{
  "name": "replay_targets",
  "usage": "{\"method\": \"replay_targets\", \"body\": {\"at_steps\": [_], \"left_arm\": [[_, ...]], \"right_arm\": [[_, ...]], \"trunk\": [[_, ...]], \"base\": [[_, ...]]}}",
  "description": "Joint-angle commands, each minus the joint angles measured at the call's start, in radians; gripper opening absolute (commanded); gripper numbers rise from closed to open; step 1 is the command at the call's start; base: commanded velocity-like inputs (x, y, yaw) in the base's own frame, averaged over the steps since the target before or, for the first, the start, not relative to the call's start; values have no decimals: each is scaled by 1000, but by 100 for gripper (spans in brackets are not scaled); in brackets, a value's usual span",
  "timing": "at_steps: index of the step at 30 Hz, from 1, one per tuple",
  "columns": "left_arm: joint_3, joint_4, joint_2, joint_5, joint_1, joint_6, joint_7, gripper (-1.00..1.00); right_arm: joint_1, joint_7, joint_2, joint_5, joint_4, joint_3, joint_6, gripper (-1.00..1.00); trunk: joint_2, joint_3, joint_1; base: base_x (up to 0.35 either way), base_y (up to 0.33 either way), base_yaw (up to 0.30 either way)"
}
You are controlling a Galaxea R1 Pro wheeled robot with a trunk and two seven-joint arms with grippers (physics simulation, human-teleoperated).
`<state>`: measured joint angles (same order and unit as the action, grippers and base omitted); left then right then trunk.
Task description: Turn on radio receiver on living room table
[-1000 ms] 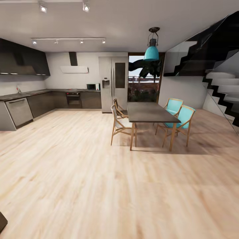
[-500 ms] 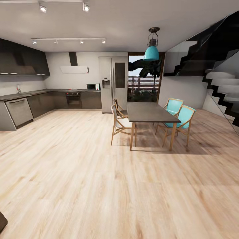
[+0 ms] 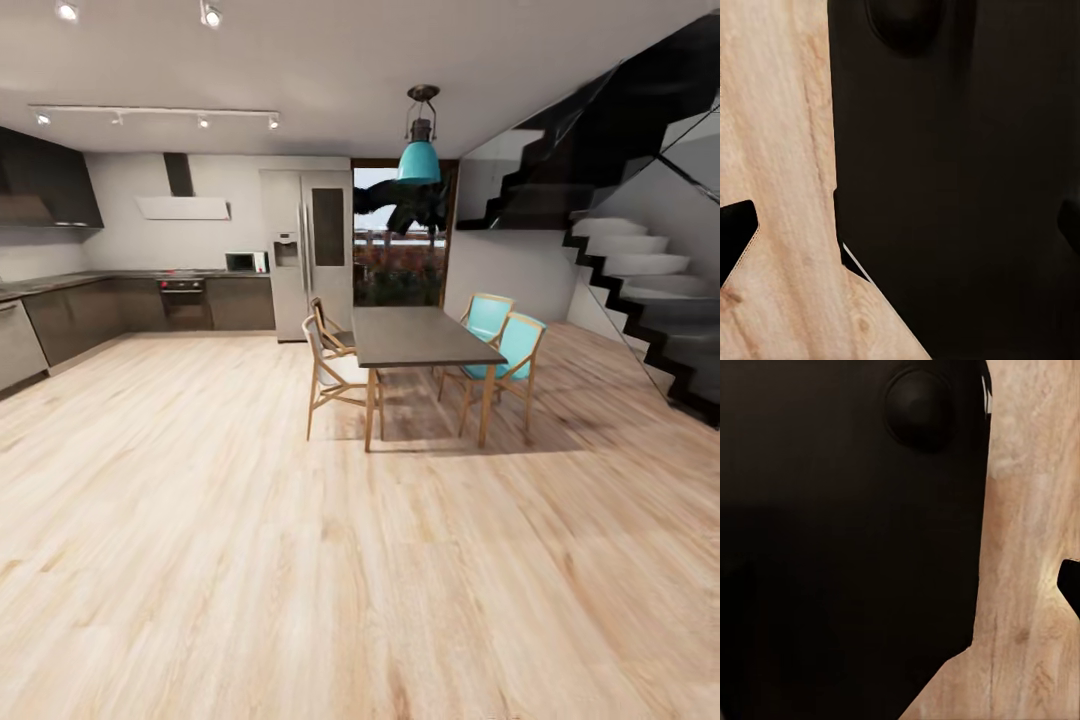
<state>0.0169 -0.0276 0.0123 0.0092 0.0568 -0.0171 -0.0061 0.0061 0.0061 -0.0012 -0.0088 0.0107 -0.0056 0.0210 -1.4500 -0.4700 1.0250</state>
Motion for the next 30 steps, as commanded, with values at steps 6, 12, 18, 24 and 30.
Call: {"method": "replay_targets", "body": {"at_steps": [6, 12, 18, 24, 30], "left_arm": [[0, 0, 0, 0, 0, 0, 0, 100], [0, 0, 0, 0, 0, 0, 0, 100], [1, 0, 0, 0, 0, 0, 0, 100], [0, -1, 0, 0, 0, -1, 0, 100], [0, -2, 0, 1, 0, -1, 0, 100]], "right_arm": [[0, 0, -1, 0, 0, 0, 5, 100], [0, 0, -2, 0, 0, -1, 7, 100], [0, 0, -7, 0, 0, -1, 24, 100], [0, 1, -8, -1, 0, -1, 28, 100], [0, 1, -8, -2, 0, -1, 28, 100]], "trunk": [[0, 0, 0], [0, 0, 0], [0, 0, 0], [0, 0, 0], [0, 0, 0]], "base": [[0, 0, -282], [0, 0, -282], [0, 0, -283], [0, 0, -283], [0, 0, -286]]}}
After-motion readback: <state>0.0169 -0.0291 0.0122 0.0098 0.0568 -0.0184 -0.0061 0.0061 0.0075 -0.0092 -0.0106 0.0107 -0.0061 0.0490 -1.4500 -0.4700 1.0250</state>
